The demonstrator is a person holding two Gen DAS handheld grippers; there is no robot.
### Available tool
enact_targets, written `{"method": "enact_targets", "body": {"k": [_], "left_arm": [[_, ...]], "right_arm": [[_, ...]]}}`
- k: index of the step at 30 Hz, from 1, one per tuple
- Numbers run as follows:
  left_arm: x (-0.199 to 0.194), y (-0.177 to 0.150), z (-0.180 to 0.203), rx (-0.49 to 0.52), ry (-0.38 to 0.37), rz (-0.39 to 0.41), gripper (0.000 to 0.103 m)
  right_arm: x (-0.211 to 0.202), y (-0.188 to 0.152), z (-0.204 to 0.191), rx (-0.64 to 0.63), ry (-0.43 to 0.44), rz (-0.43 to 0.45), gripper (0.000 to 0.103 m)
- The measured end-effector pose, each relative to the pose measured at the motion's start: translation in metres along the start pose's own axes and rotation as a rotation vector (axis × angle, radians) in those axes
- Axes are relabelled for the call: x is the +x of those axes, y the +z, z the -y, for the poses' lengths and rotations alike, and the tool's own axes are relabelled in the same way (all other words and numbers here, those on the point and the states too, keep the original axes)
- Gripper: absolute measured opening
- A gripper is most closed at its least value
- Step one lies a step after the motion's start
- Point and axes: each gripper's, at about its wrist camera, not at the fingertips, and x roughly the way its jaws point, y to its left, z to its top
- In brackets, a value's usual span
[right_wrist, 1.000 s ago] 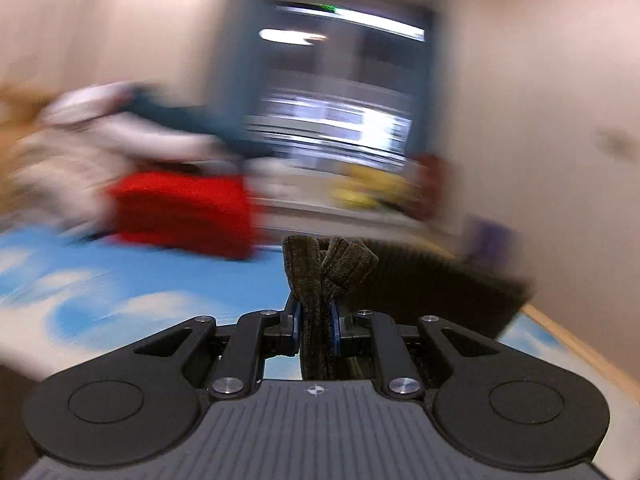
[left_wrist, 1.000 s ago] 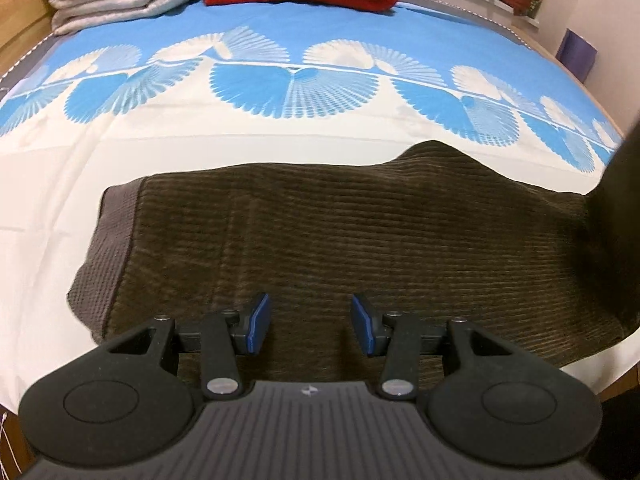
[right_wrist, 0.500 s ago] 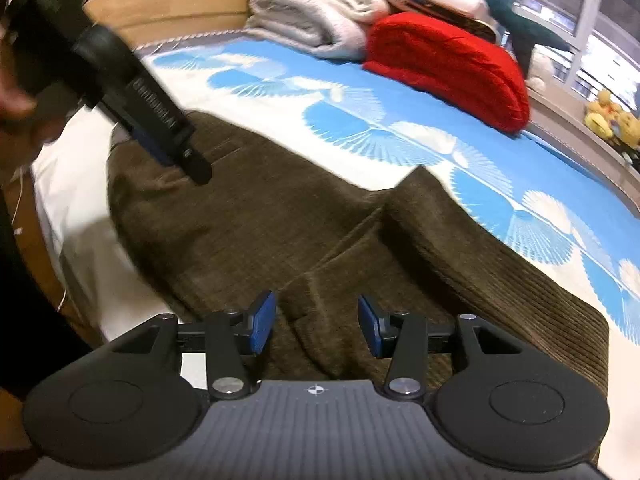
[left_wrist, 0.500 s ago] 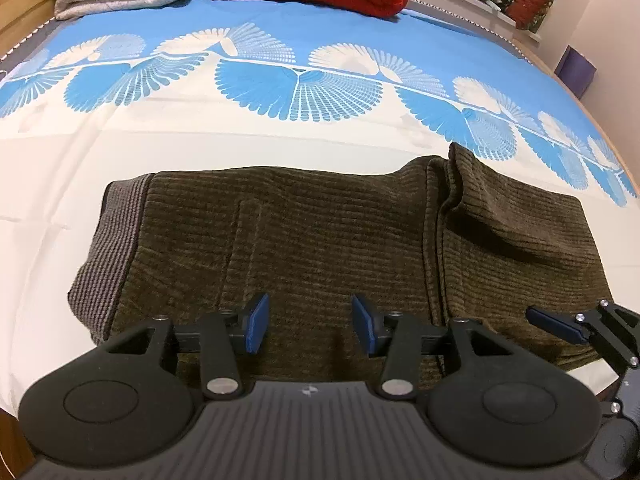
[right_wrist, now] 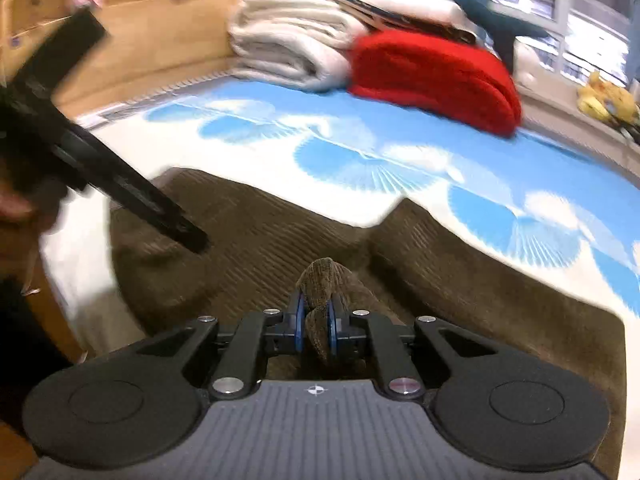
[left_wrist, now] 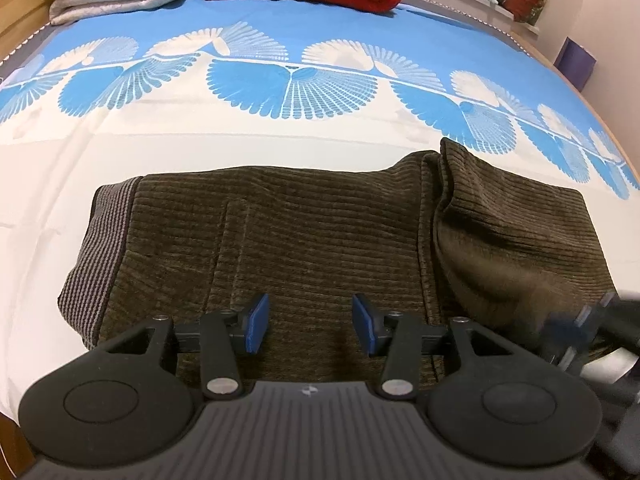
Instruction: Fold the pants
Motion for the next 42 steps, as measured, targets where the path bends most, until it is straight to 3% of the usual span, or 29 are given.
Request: {"method": "enact_targets", "body": {"k": [1,3,5,6,7,14,17,19,22,24,26,28,29,33,35,38,40,42], "left_arm": [[0.001,0.000,0.001,0.002,0.002,-0.001,0.051],[0.001,0.000,0.002,0.000,0.006,-0.003,0.051],[0.001,-0.001,0.001,-0.004,0.007,-0.006,0.051],[0.001,-0.001,0.002,-0.001,0.008,-0.007,0.051],[0.001,-0.002,0.002,0.004,0.010,-0.007,0.051],[0.001,-0.003,-0.004,-0.008,0.026,-0.012,0.051],[0.000,-0.002,-0.003,-0.006,0.023,-0.006,0.051],[-0.001,-0.001,-0.003,-0.014,0.022,0.000,0.051],[-0.007,0.001,-0.005,-0.039,0.017,0.031,0.051],[-0.009,0.003,-0.004,-0.050,0.007,0.047,0.051],[-0.009,0.005,-0.002,-0.053,0.002,0.052,0.051],[-0.008,0.009,0.000,-0.063,-0.004,0.050,0.051],[-0.007,0.010,0.001,-0.070,-0.008,0.049,0.051],[-0.005,0.017,0.019,-0.073,-0.047,0.056,0.051],[-0.002,0.024,0.033,-0.051,-0.063,0.068,0.051],[0.004,0.033,0.053,-0.043,-0.097,0.074,0.050],[0.009,0.039,0.066,-0.031,-0.121,0.075,0.050],[0.016,0.046,0.080,-0.007,-0.147,0.066,0.048]], "right_arm": [[0.008,-0.006,-0.002,-0.019,0.039,-0.075,0.013],[0.019,-0.016,-0.012,-0.070,0.024,-0.133,0.015],[0.023,-0.017,-0.019,-0.094,-0.018,-0.114,0.033],[0.025,-0.015,-0.020,-0.090,-0.024,-0.106,0.049],[0.028,-0.014,-0.022,-0.093,-0.023,-0.113,0.055],[0.042,-0.013,-0.021,-0.094,-0.009,-0.155,0.052],[0.039,-0.011,-0.013,-0.075,0.013,-0.154,0.028],[0.024,-0.004,-0.006,-0.042,-0.007,-0.085,0.019],[-0.018,0.016,0.013,0.078,-0.026,0.105,0.019],[-0.041,0.021,0.016,0.075,-0.008,0.186,0.019],[-0.034,0.014,0.004,-0.001,0.036,0.117,0.020],[-0.006,-0.005,-0.012,-0.078,0.071,-0.058,0.024],[0.001,-0.012,-0.017,-0.110,0.061,-0.091,0.023],[-0.023,-0.005,0.000,-0.020,0.051,0.007,0.025],[-0.047,-0.002,0.030,0.109,0.011,0.084,0.031],[-0.069,-0.011,0.076,0.313,-0.108,0.123,0.033],[-0.076,-0.026,0.105,0.433,-0.204,0.086,0.033],[-0.073,-0.046,0.125,0.465,-0.311,-0.032,0.033]]}}
